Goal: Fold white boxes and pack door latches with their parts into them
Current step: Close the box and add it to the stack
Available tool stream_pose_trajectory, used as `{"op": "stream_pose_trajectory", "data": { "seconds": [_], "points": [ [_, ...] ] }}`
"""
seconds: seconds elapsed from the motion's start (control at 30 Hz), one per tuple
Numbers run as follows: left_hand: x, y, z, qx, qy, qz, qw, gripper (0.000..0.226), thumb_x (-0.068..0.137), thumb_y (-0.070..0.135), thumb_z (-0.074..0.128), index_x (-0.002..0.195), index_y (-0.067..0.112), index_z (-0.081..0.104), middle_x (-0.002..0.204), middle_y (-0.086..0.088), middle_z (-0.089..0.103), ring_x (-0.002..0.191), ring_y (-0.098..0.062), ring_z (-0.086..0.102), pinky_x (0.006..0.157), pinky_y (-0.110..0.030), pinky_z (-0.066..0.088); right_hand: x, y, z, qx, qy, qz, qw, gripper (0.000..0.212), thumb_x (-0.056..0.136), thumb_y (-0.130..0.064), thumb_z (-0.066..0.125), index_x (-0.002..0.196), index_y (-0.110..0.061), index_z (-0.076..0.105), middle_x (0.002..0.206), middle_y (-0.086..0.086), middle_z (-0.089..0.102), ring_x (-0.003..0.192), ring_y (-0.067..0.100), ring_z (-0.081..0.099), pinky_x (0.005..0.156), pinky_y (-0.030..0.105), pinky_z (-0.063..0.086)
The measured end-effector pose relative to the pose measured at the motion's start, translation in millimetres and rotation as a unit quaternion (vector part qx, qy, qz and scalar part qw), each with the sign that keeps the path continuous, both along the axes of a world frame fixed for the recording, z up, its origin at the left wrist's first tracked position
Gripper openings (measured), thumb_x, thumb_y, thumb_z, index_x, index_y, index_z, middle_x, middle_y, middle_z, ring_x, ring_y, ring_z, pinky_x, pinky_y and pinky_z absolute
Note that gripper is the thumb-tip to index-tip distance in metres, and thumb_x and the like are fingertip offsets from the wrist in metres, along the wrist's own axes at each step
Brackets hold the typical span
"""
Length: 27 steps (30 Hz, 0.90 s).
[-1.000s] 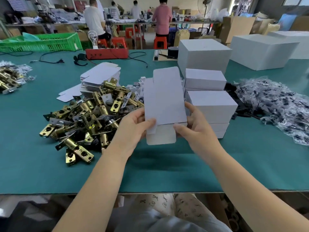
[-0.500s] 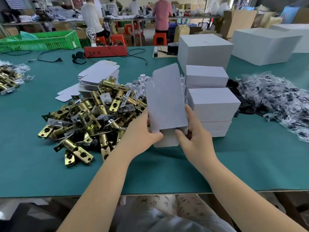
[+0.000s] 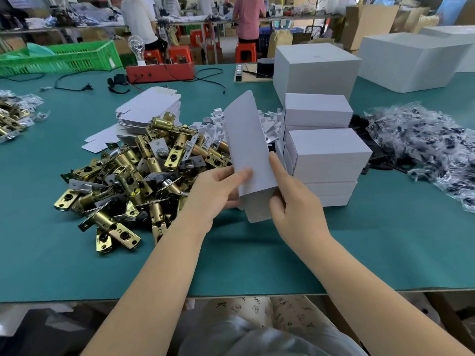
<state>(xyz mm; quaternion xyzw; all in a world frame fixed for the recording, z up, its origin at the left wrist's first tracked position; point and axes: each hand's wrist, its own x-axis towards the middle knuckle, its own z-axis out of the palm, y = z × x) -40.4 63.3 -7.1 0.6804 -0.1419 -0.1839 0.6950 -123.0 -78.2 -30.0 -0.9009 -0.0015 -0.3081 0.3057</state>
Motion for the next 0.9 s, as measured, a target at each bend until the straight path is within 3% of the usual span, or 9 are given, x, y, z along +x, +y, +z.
{"op": "stream_pose_trajectory", "data": {
  "seconds": [0.07,0.13,0.2,0.27,0.37,0.5,0.6,0.73,0.9],
  "points": [
    [1.4,-1.1,3.3,-0.008,0.000,0.037,0.999,0.011,0.092,0.028,0.067,0.098,0.021,0.073,0.094,0.000,0.077,0.083,-0.018,0.074,0.060,-0.025,0.057,2.5,-1.8,0.6,-0.007,0.019,-0.015,1.000,0.072,0.089,0.000,0.051,0.149,-0.026,0.022,0.088,-0.006,0.042,0.064,0.013,0.037,0.051,0.021,0.031],
    [2.4,0.2,8.5,-0.035,-0.001,0.048,0.998,0.009,0.092,0.021,0.067,0.090,0.019,0.076,0.093,-0.004,0.077,0.080,-0.017,0.072,0.059,-0.029,0.058,2.6,-4.6,-2.9,0.010,0.064,0.007,0.998,0.068,0.091,-0.015,0.053,0.149,-0.035,0.024,0.094,-0.010,0.044,0.067,0.009,0.044,0.060,0.026,0.036],
    [3.6,2.9,12.1,-0.041,-0.019,0.038,0.998,0.015,0.092,0.017,0.066,0.084,0.019,0.079,0.093,-0.007,0.077,0.078,-0.016,0.071,0.060,-0.029,0.059,-1.3,-5.0,-5.7,0.119,0.093,0.056,0.987,0.056,0.089,-0.035,0.055,0.140,-0.045,0.034,0.102,-0.021,0.051,0.079,0.004,0.055,0.068,0.020,0.042],
    [1.8,7.2,11.4,-0.041,-0.016,0.010,0.999,0.016,0.088,0.018,0.067,0.081,0.023,0.081,0.093,-0.004,0.077,0.081,-0.014,0.072,0.066,-0.030,0.060,-4.4,-4.4,-4.7,0.245,0.063,0.042,0.966,0.032,0.085,-0.046,0.052,0.115,-0.043,0.043,0.090,-0.030,0.060,0.080,-0.006,0.058,0.066,0.011,0.041],
    [-3.0,13.2,4.3,-0.032,0.024,-0.043,0.998,0.014,0.076,0.027,0.068,0.082,0.028,0.081,0.095,0.000,0.077,0.086,-0.013,0.072,0.076,-0.037,0.060,-7.5,-4.6,-1.1,0.303,0.074,0.035,0.950,0.036,0.088,-0.059,0.050,0.113,-0.035,0.045,0.072,-0.036,0.061,0.074,-0.015,0.057,0.062,0.005,0.042],
    [-5.5,19.0,-0.5,-0.044,0.050,-0.090,0.994,0.019,0.075,0.024,0.068,0.089,0.024,0.081,0.101,-0.003,0.076,0.093,-0.018,0.072,0.078,-0.042,0.061,-12.2,-2.5,2.1,0.349,0.106,0.051,0.930,0.051,0.075,-0.064,0.045,0.084,-0.018,0.064,0.070,-0.017,0.065,0.065,0.003,0.055,0.056,0.015,0.041],
    [-6.9,21.7,0.2,-0.095,0.070,-0.112,0.987,0.020,0.078,0.015,0.065,0.089,0.020,0.081,0.102,-0.003,0.076,0.094,-0.016,0.072,0.069,-0.028,0.060,-11.3,-3.7,1.3,0.364,0.116,0.032,0.924,0.053,0.074,-0.062,0.047,0.085,-0.014,0.065,0.084,0.003,0.070,0.075,0.017,0.060,0.066,0.032,0.048],
    [-9.9,16.7,-0.1,-0.092,0.072,-0.091,0.989,0.019,0.080,0.026,0.066,0.089,0.020,0.081,0.103,-0.006,0.075,0.094,-0.019,0.072,0.073,-0.034,0.061,-10.4,-11.4,2.8,0.379,0.121,0.052,0.916,0.047,0.084,-0.050,0.055,0.086,-0.004,0.065,0.092,0.019,0.068,0.075,0.020,0.058,0.069,0.036,0.046],
    [-15.5,8.7,2.4,-0.080,0.051,-0.037,0.995,0.026,0.081,0.040,0.062,0.081,0.021,0.080,0.096,-0.007,0.077,0.087,-0.021,0.074,0.065,-0.028,0.058,-13.5,-13.6,0.4,0.420,0.144,0.127,0.887,0.024,0.083,-0.037,0.064,0.073,-0.018,0.074,0.081,-0.005,0.075,0.072,0.006,0.068,0.060,0.016,0.051]
  ]
}}
